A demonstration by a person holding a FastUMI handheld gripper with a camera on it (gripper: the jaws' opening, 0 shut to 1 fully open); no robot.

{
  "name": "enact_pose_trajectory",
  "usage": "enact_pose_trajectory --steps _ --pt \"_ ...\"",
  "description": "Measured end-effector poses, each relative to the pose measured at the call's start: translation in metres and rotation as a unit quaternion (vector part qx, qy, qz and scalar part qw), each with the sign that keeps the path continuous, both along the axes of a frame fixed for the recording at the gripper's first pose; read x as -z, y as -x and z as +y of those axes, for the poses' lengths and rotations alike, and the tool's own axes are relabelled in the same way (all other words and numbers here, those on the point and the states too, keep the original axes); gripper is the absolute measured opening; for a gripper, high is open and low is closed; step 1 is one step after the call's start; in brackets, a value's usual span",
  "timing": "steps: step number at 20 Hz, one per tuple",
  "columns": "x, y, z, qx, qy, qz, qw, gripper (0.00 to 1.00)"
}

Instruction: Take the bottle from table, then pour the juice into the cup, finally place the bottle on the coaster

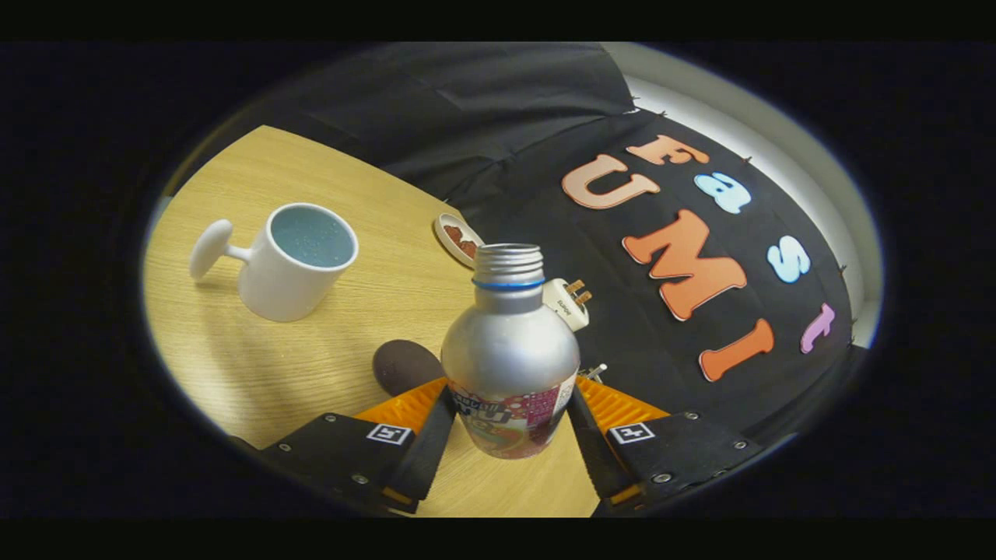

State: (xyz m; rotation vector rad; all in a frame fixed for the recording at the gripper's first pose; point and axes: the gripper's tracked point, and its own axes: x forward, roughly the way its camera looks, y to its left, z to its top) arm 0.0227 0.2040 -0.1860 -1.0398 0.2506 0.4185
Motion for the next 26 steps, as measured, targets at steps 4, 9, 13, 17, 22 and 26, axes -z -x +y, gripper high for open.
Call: enact_pose_trajectory --steps 4,9,13,17,22,26 --pt "-0.007 -0.003 0.010 -0.020 0.051 -0.042 0.998 0.77" --pt "-0.006 -0.009 0.023 -0.043 0.103 -0.078 0.991 0.77" --pt "-0.009 -0.008 0.031 -0.063 0.137 -0.107 0.983 0.77" --pt "-0.016 -0.008 0.042 -0.079 0.156 -0.131 0.976 0.77" --pt "-0.018 -0.005 0.053 -0.100 0.185 -0.158 0.965 0.77" --pt "-0.021 -0.002 0.059 -0.112 0.210 -0.174 0.956 0.77"
